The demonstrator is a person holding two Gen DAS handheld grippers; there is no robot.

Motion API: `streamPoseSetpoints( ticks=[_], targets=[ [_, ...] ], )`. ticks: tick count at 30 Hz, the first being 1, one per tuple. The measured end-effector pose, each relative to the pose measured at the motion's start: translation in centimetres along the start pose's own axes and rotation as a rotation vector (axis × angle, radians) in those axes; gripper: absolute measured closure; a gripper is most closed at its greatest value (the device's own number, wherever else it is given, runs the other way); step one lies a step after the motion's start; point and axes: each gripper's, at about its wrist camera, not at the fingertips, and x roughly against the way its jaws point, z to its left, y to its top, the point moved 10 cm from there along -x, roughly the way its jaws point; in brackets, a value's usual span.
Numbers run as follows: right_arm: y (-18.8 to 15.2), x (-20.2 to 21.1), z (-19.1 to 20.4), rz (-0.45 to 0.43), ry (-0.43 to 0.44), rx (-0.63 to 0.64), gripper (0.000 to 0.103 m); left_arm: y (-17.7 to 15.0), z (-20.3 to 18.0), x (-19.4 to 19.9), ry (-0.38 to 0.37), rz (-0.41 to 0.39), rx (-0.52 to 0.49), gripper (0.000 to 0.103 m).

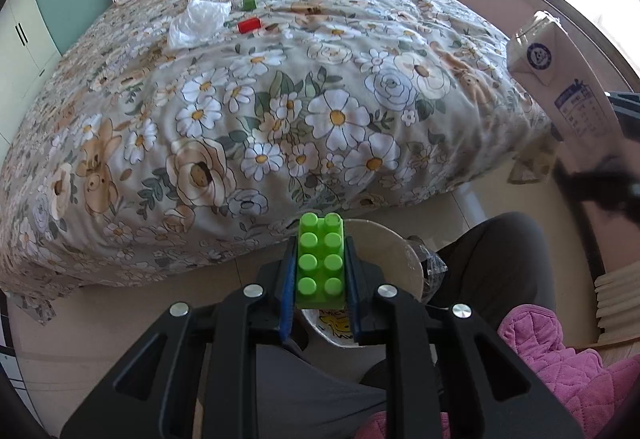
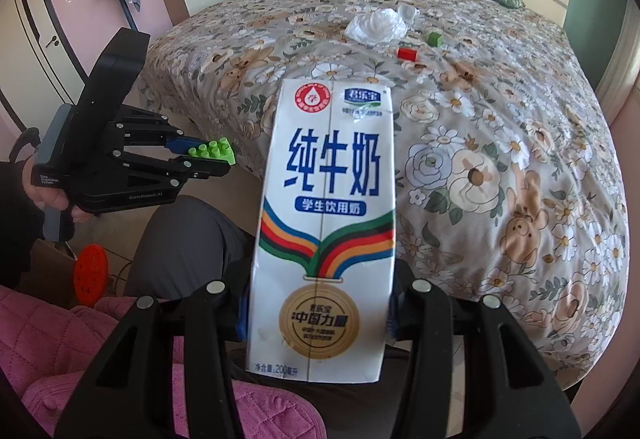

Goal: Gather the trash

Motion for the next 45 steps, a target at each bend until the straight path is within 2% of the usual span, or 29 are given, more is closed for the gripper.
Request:
streamPoseSetpoints(
  ticks=[15, 18, 24, 43, 44, 45],
  targets=[
    [-4.6, -10.0, -0.8, 0.169, 0.051, -0.069, 0.054, -4.2, 0.3, -9.0, -0.062, 0.150, 0.074, 0.080],
    [-5.5, -11.6, -0.6, 0.197, 0.045, -0.061, 0.054, -4.9, 0.4, -10.8, -0.045, 0.169, 0.069, 0.079],
    [-7.8, -15.3, -0.2, 0.266, 0.059, -0.070, 0.054, -6.2, 0.3, -14.1, -0.060, 0.225, 0.083, 0.079],
    [-12.5, -25.6, -0.1, 0.436, 0.130, -0.194, 0.054, -9.8, -1.5, -23.3, -0.100, 0.384, 0.131, 0.080],
    [-12.7, -26.4, -0.1, 0.443, 0.133, -0.203, 0.055, -9.9, -1.5, -23.9, -0.101, 0.393, 0.134, 0.080],
    [-12.8, -27.2, -0.2, 0.457, 0.138, -0.211, 0.062, -10.0, -1.7, -24.4, -0.108, 0.405, 0.140, 0.080]
  ],
)
